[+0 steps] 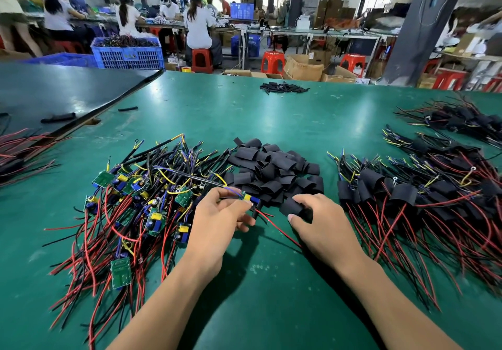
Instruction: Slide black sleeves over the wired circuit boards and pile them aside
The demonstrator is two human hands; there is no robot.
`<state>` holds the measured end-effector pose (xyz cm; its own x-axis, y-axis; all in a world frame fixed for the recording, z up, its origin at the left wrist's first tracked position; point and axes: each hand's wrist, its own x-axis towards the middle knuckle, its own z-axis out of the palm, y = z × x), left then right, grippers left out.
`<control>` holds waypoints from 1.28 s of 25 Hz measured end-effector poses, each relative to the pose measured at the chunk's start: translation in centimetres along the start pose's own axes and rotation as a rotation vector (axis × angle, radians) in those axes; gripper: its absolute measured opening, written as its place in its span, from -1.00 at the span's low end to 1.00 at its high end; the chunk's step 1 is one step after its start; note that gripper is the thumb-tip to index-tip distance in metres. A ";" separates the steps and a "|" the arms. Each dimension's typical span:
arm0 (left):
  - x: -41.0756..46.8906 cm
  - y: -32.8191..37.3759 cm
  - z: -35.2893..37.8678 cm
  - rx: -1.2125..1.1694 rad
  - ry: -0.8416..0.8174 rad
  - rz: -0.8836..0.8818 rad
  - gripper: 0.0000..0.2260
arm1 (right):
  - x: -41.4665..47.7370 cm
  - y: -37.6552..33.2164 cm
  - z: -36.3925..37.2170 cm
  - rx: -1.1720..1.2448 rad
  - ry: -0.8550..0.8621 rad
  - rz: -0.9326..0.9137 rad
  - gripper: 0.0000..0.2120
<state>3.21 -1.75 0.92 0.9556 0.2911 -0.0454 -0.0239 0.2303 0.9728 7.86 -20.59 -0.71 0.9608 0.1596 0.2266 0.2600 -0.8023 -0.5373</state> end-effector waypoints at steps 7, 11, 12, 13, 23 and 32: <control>-0.3 0.3 0.1 -0.025 -0.057 0.028 -0.77 | 0.2 -0.8 -0.1 0.569 0.032 0.057 -0.73; -0.6 0.3 0.5 -0.034 -0.117 0.011 -0.85 | 0.1 -1.7 -0.7 0.784 -0.172 0.008 -0.72; -0.6 0.3 0.6 -0.032 -0.125 0.011 -0.86 | 0.0 -1.9 -0.7 0.793 -0.210 -0.009 -0.72; -0.7 0.3 0.5 -0.028 -0.133 0.014 -0.86 | -0.1 -1.9 -0.7 0.795 -0.242 -0.023 -0.72; -0.6 0.5 0.6 -0.187 -0.181 -0.119 -0.85 | -0.9 -2.5 -0.7 0.984 -0.401 -0.091 -0.56; -0.2 0.3 -0.1 0.068 -0.260 -0.080 -0.68 | 0.3 -1.1 -0.2 0.994 0.018 0.023 -0.90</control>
<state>2.94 -1.66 1.17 0.9971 0.0247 -0.0714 0.0659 0.1777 0.9819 7.86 -19.79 0.12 0.9671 0.1346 0.2158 0.2119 0.0428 -0.9763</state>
